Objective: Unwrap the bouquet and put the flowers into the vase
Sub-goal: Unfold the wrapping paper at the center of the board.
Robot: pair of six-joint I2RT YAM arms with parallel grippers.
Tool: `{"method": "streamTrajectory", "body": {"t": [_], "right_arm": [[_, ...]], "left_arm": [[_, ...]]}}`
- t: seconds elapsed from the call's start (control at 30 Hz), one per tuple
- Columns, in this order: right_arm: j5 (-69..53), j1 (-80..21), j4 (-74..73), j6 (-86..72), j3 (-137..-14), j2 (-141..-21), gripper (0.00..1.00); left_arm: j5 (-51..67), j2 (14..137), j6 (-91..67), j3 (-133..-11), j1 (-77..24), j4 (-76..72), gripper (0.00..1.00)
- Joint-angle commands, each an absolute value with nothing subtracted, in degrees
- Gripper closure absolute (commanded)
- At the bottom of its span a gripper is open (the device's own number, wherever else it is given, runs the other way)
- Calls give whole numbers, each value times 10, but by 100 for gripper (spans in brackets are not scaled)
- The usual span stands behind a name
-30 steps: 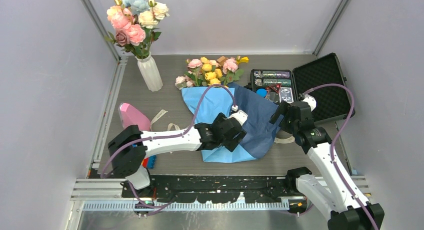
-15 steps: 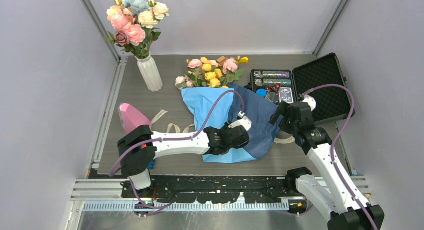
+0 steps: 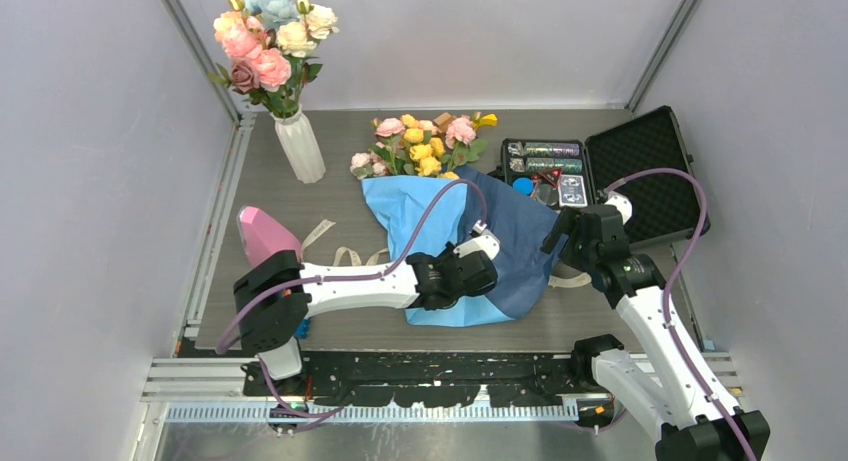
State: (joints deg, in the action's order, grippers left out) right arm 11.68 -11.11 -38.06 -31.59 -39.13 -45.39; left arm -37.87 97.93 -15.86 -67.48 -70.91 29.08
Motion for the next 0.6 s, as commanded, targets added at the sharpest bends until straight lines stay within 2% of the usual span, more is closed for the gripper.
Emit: {"method": "streamTrajectory", "body": {"t": [0.0, 0.17, 0.3, 0.4, 0.43, 0.47, 0.5, 0.57], "right_arm": [[126, -109, -388, -314, -414, -453, 10], [108, -109, -357, -325, -395, -461, 11], [105, -109, -325, -335, -378, -476, 20], [107, -109, -301, -341, -366, -490, 39], [108, -109, -292, -341, -364, -493, 53], [112, -109, -289, -342, -362, -499, 60], [115, -108, -283, -343, -361, -502, 72], [126, -109, -278, -343, -359, -511, 88]], "left_arm": [[-399, 930, -177, -675, -710, 283, 100], [-398, 910, -202, -663, -708, 288, 100], [-402, 892, -228, -644, -700, 298, 100], [-399, 871, -254, -622, -691, 300, 100], [-397, 861, -262, -615, -688, 302, 100], [-397, 855, -273, -606, -685, 304, 100], [-397, 842, -282, -597, -683, 305, 100], [-397, 822, -301, -578, -679, 308, 100]]}}
